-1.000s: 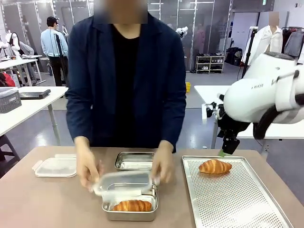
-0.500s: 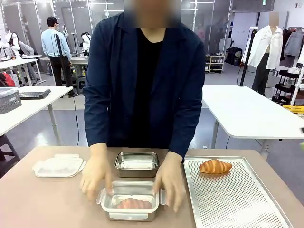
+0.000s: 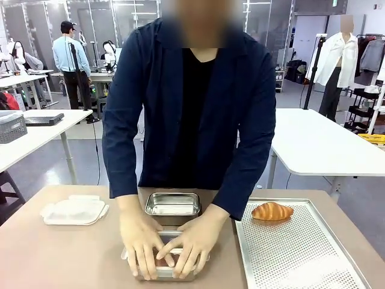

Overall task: Place the bread into the airtight container.
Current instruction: Pick up a Butter Roll and place it into an empty Airtight Container.

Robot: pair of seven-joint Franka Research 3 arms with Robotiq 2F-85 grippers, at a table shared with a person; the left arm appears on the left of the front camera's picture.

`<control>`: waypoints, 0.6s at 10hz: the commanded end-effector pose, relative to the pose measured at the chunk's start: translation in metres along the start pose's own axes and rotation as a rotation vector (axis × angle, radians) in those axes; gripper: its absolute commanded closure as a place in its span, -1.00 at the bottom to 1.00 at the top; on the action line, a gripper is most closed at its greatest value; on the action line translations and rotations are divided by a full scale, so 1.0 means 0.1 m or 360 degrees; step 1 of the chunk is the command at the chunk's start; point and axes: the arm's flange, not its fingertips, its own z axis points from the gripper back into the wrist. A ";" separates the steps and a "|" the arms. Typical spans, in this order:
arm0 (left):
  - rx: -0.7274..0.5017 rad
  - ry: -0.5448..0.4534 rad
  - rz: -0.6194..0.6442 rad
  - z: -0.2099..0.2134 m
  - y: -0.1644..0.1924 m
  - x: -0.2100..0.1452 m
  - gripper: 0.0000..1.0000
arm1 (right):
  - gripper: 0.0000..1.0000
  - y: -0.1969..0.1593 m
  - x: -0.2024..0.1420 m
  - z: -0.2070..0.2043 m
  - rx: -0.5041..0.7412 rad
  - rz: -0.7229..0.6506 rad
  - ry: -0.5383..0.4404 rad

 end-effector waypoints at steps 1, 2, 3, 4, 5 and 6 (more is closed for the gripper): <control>-0.0008 -0.0001 -0.0015 0.01 -0.01 0.00 -1.00 | -1.00 -0.02 0.21 0.01 0.0028 0.0115 0.0008; -0.0008 -0.0001 -0.0015 0.01 -0.01 0.00 -1.00 | -1.00 -0.02 0.21 0.01 0.0028 0.0115 0.0008; -0.0008 -0.0001 -0.0015 0.01 -0.01 0.00 -1.00 | -1.00 -0.02 0.21 0.01 0.0028 0.0115 0.0008; -0.0008 -0.0001 -0.0015 0.01 -0.01 0.00 -1.00 | -1.00 -0.02 0.21 0.01 0.0028 0.0115 0.0008; -0.0008 -0.0001 -0.0015 0.01 -0.01 0.00 -1.00 | -1.00 -0.02 0.21 0.01 0.0028 0.0115 0.0008; -0.0008 -0.0001 -0.0015 0.01 -0.01 0.00 -1.00 | -1.00 -0.02 0.21 0.01 0.0028 0.0115 0.0008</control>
